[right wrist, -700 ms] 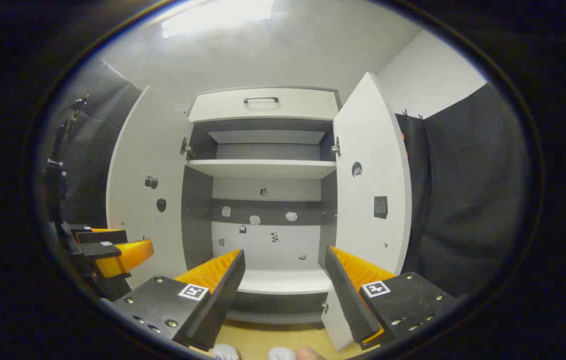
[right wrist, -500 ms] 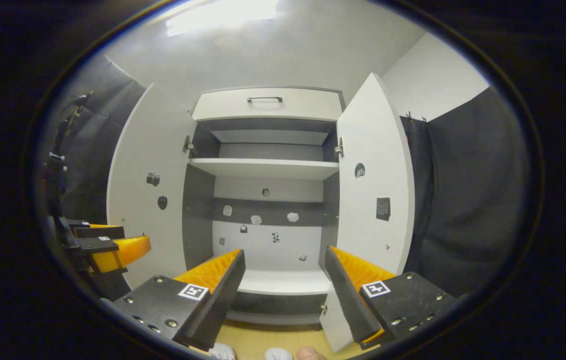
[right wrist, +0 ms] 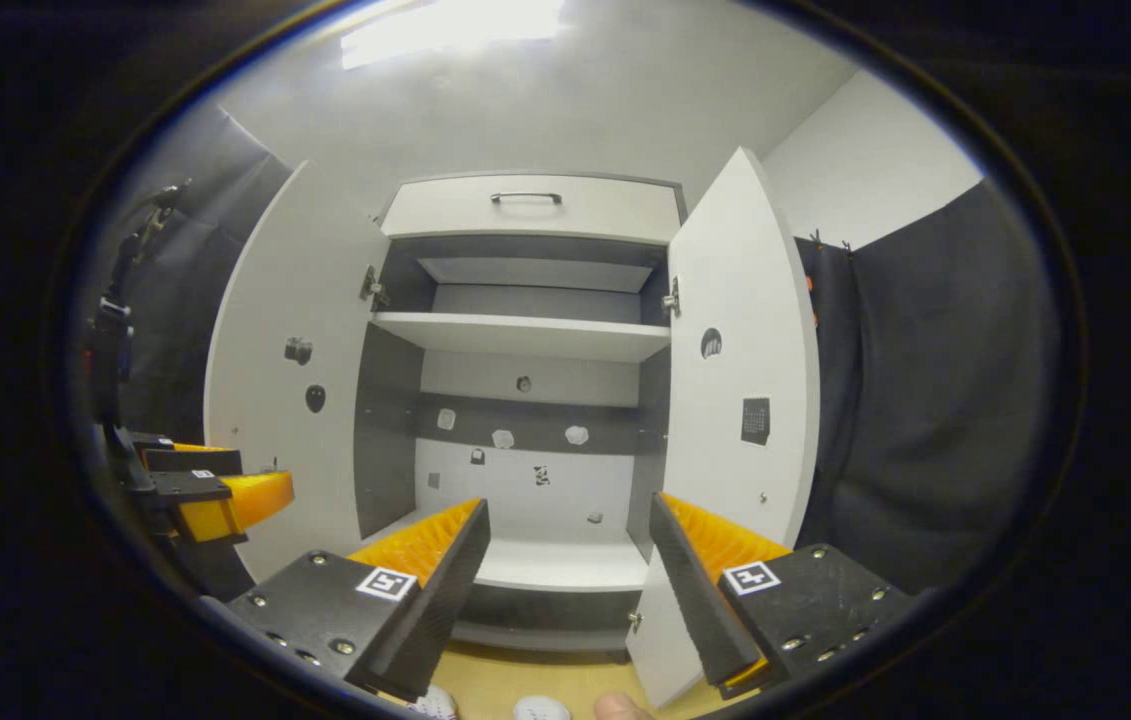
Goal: Grab one shoe with the right hand and put it into the shoe cabinet, grab the other shoe with the left hand and put it into the shoe cabinet; then close the right door with the right hand and the left door with the left hand.
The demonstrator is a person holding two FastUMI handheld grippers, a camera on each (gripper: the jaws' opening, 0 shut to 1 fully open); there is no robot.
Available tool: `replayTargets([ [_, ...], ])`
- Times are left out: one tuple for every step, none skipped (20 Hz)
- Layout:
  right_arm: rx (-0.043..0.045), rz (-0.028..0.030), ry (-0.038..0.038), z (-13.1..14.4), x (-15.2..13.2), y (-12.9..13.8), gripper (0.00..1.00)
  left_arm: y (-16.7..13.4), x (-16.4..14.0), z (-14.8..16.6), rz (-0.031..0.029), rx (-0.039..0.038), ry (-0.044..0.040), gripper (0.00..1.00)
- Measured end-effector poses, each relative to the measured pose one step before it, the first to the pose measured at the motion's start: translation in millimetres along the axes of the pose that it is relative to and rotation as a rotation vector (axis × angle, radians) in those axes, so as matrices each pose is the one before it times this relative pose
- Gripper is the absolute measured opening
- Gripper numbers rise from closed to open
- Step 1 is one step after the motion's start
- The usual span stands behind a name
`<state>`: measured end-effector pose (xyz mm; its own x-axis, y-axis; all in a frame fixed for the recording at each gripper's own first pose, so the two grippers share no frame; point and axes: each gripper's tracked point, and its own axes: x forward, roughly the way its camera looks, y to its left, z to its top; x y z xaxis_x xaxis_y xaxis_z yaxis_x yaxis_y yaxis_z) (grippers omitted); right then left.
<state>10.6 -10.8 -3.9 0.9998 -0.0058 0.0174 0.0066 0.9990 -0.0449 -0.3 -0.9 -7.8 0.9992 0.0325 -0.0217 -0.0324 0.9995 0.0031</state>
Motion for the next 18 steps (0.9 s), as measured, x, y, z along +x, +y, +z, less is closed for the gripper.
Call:
replayTargets([
  [-0.00024, -0.00048, 0.00226, -1.68, 0.55, -1.5, 0.93, -0.15, -0.06, 0.13, 0.00249, 0.00056, -0.00102, 0.96],
  [0.0001, 0.00036, 0.00379, -1.7, -0.03, -0.54, 0.93, 0.34, -0.78, 0.86, 0.00379, 0.00027, -0.00117, 0.96],
  [-0.0012, -0.00026, 0.00482, -2.53, 0.17, -0.89, 0.96, 0.74, -0.58, -0.7, 0.00365, -0.00056, -0.00061, 0.96],
  [-0.0031, 0.00011, 0.00483, -2.54, -0.28, -0.04, 0.96, 1.1, -0.81, 0.08, 0.00257, -0.0008, -0.00095, 0.96],
  [-0.00397, 0.00154, 0.00532, -2.87, 0.87, -0.25, 0.96, 1.24, -0.33, -0.43, 0.00433, -0.00043, 0.00004, 0.96],
  [-0.00348, 0.00326, 0.0039, -2.49, 0.03, 0.36, 0.93, 1.49, -0.85, -0.5, 0.00549, 0.00031, 0.00072, 0.96],
  [-0.00139, 0.00348, 0.00374, -3.64, 0.14, 0.43, 0.93, 1.43, -0.97, -0.32, 0.00576, 0.00001, 0.0002, 0.96],
  [-0.00112, 0.00185, 0.00621, -4.71, 0.75, -0.09, 0.93, 0.93, -0.64, 0.02, 0.00485, -0.00088, 0.00039, 0.96],
  [-0.00043, 0.0009, 0.01211, -7.67, 0.95, -0.47, 0.93, 0.91, -1.34, -0.33, 0.00394, -0.00128, 0.00002, 0.96],
  [-0.00035, 0.0003, 0.01942, -9.86, 1.29, -0.02, 0.93, 1.33, -1.0, 0.58, 0.00341, -0.001, -0.00118, 0.96],
  [0.00059, -0.00019, 0.02383, -12.11, 1.83, -0.39, 0.96, 0.58, -1.33, -0.38, 0.00393, -0.00031, -0.00047, 0.96],
  [-0.0005, 0.00253, 0.02703, -13.64, 0.86, 0.37, 0.96, 0.52, -1.84, -0.02, 0.00393, 0.00064, -0.00017, 0.96],
  [0.00046, 0.00448, 0.02966, -15.35, 1.27, 0.77, 0.96, 1.18, -1.14, -0.21, 0.00399, 0.00048, -0.00046, 0.96],
  [-0.00164, 0.00218, 0.03673, -17.21, 2.02, 0.27, 0.96, 1.29, -1.24, -0.19, 0.00404, 0.00016, -0.00012, 0.96],
  [-0.00204, 0.00297, 0.03773, -19.19, 2.05, 0.32, 0.96, 0.29, -1.34, -0.42, 0.00417, 0.00011, 0.00034, 0.96],
  [-0.00316, 0.00448, 0.03815, -18.95, 1.88, 1.11, 0.96, 0.96, -1.39, -0.63, 0.00447, 0.00049, 0.00078, 0.96],
  [-0.00539, 0.00889, 0.04028, -20.66, 2.3, 2.78, 0.96, 1.25, -1.63, -0.84, 0.00455, 0.00066, 0.001, 0.96],
  [-0.00384, 0.01189, 0.04275, -21.56, 2.21, 4.11, 0.96, 1.22, -1.36, -0.55, 0.00442, 0.00065, 0.00207, 0.96],
])
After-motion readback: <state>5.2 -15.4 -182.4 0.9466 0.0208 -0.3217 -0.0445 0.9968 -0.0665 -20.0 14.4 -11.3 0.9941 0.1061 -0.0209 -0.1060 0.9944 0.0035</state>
